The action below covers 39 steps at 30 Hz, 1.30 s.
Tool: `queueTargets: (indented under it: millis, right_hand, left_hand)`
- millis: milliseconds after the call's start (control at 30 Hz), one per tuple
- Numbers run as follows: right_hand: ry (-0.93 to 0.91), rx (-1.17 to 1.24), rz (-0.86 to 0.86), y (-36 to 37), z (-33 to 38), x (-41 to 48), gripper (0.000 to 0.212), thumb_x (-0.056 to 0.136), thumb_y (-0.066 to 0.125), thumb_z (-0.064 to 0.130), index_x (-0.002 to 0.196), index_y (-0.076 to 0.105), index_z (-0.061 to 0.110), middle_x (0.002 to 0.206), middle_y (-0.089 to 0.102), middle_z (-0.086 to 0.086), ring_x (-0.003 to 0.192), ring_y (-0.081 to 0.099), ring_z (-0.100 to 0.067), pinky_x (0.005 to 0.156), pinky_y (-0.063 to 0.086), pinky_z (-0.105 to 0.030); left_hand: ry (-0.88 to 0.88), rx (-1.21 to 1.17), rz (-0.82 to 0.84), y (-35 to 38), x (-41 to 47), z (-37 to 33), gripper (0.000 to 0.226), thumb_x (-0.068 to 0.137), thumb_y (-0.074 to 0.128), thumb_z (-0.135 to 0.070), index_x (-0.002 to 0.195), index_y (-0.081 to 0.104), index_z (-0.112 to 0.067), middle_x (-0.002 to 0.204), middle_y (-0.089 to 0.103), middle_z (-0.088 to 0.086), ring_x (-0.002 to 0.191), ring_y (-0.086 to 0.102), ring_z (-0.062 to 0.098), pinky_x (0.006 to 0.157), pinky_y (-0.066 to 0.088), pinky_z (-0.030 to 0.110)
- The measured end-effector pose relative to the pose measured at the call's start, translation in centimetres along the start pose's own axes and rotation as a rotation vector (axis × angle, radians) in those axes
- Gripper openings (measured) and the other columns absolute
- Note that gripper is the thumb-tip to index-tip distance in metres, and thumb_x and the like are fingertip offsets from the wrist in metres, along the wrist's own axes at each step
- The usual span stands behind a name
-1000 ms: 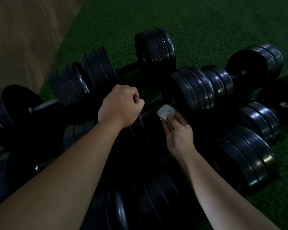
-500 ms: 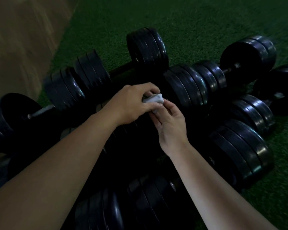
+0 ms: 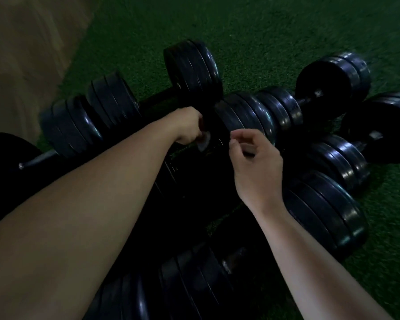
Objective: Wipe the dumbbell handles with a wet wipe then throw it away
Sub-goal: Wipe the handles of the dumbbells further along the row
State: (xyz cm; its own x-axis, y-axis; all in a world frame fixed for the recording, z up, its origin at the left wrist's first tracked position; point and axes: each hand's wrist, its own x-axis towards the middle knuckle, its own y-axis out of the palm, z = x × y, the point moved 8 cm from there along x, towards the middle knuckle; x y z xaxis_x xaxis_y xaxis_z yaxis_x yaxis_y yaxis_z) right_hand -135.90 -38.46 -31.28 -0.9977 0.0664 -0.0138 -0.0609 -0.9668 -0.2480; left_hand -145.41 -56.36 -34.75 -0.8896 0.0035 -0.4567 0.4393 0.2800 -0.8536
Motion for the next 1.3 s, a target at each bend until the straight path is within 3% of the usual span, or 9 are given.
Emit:
queueTargets:
  millis: [133, 233, 367, 433, 567, 700, 1033, 1133, 1300]
  right_hand:
    - [-0.284, -0.363, -0.097, -0.7, 0.7, 0.4, 0.022, 0.093, 0.063, 0.011, 0.114, 0.066, 0.017, 0.122, 0.056, 0.003, 0.116, 0.054, -0.015, 0.100, 0.041, -0.017]
    - [-0.316, -0.494, -0.069, 0.0, -0.4, 0.4, 0.030, 0.094, 0.063, 0.011, 0.124, 0.064, 0.014, 0.140, 0.048, -0.005, 0.134, 0.043, -0.023, 0.111, 0.040, -0.039]
    - [-0.334, -0.541, -0.061, 0.3, -0.8, 0.3, 0.031, 0.096, 0.060, 0.013, 0.127, 0.062, 0.015, 0.143, 0.048, -0.007, 0.140, 0.038, -0.026, 0.115, 0.036, -0.040]
    - [-0.333, -0.553, -0.066, 0.4, -0.8, 0.3, 0.031, 0.096, 0.061, 0.012, 0.127, 0.062, 0.014, 0.143, 0.049, -0.008, 0.140, 0.038, -0.026, 0.115, 0.035, -0.040]
    - [-0.332, -0.580, -0.048, 0.6, -0.8, 0.3, 0.032, 0.096, 0.060, 0.012, 0.128, 0.062, 0.015, 0.143, 0.049, -0.008, 0.141, 0.038, -0.027, 0.115, 0.036, -0.040]
    - [-0.344, -0.611, -0.047, 0.5, -0.5, 0.2, 0.032, 0.096, 0.061, 0.012, 0.128, 0.062, 0.014, 0.142, 0.051, -0.009, 0.139, 0.040, -0.028, 0.113, 0.038, -0.038]
    - [-0.327, -0.622, -0.029, 0.5, -0.6, 0.2, 0.032, 0.097, 0.060, 0.013, 0.129, 0.061, 0.016, 0.144, 0.049, -0.006, 0.140, 0.038, -0.027, 0.104, 0.048, -0.042]
    - [-0.321, -0.632, -0.025, 0.5, -0.7, 0.2, 0.033, 0.097, 0.060, 0.013, 0.129, 0.060, 0.017, 0.145, 0.048, -0.006, 0.140, 0.038, -0.026, 0.103, 0.050, -0.041]
    - [-0.319, -0.637, -0.011, 0.3, -0.5, 0.0, 0.035, 0.095, 0.061, 0.012, 0.130, 0.060, 0.017, 0.145, 0.048, -0.007, 0.140, 0.039, -0.026, 0.100, 0.051, -0.040]
  left_hand:
    - [-0.006, 0.079, 0.091, 1.9, 1.2, -1.3, 0.029, 0.094, 0.063, -0.030, 0.105, 0.066, -0.002, 0.082, 0.057, 0.007, 0.079, 0.052, 0.020, 0.060, 0.040, 0.027]
    - [0.025, 0.190, 0.227, 2.5, 1.6, -1.1, 0.033, 0.092, 0.066, -0.033, 0.091, 0.071, -0.001, 0.062, 0.059, 0.001, 0.057, 0.050, 0.011, 0.042, 0.033, 0.017]
    - [0.061, 0.282, 0.459, 2.7, 1.3, 0.9, 0.031, 0.088, 0.072, -0.029, 0.104, 0.075, -0.002, 0.093, 0.069, 0.003, 0.071, 0.055, 0.010, 0.042, 0.038, 0.008]
    - [0.072, 0.238, 0.504, 2.8, 1.2, 1.6, 0.028, 0.087, 0.074, -0.024, 0.104, 0.075, -0.002, 0.091, 0.068, 0.001, 0.073, 0.057, 0.008, 0.043, 0.040, 0.007]
    - [0.069, 0.037, 0.350, 2.6, 2.3, 1.0, 0.011, 0.086, 0.074, -0.021, 0.095, 0.076, -0.014, 0.079, 0.067, -0.008, 0.064, 0.058, 0.003, 0.046, 0.043, 0.009]
    - [0.077, -0.064, 0.320, 2.9, 2.7, 0.4, 0.018, 0.082, 0.079, -0.025, 0.097, 0.078, -0.015, 0.077, 0.070, -0.010, 0.064, 0.061, 0.001, 0.058, 0.049, 0.015]
    - [0.134, 0.543, 0.658, 3.7, -1.0, 1.3, 0.024, 0.085, 0.073, -0.043, 0.099, 0.080, -0.025, 0.108, 0.073, -0.006, 0.095, 0.065, 0.013, 0.060, 0.045, 0.018]
    - [0.170, 0.583, 0.564, 3.6, -1.4, 1.0, 0.016, 0.082, 0.076, -0.040, 0.080, 0.080, -0.024, 0.089, 0.073, 0.000, 0.076, 0.062, 0.019, 0.059, 0.047, 0.034]
    - [0.263, 0.574, 0.443, 2.9, -3.7, -0.8, 0.022, 0.078, 0.077, -0.046, 0.073, 0.078, -0.025, 0.071, 0.068, 0.003, 0.061, 0.059, 0.020, 0.046, 0.040, 0.032]
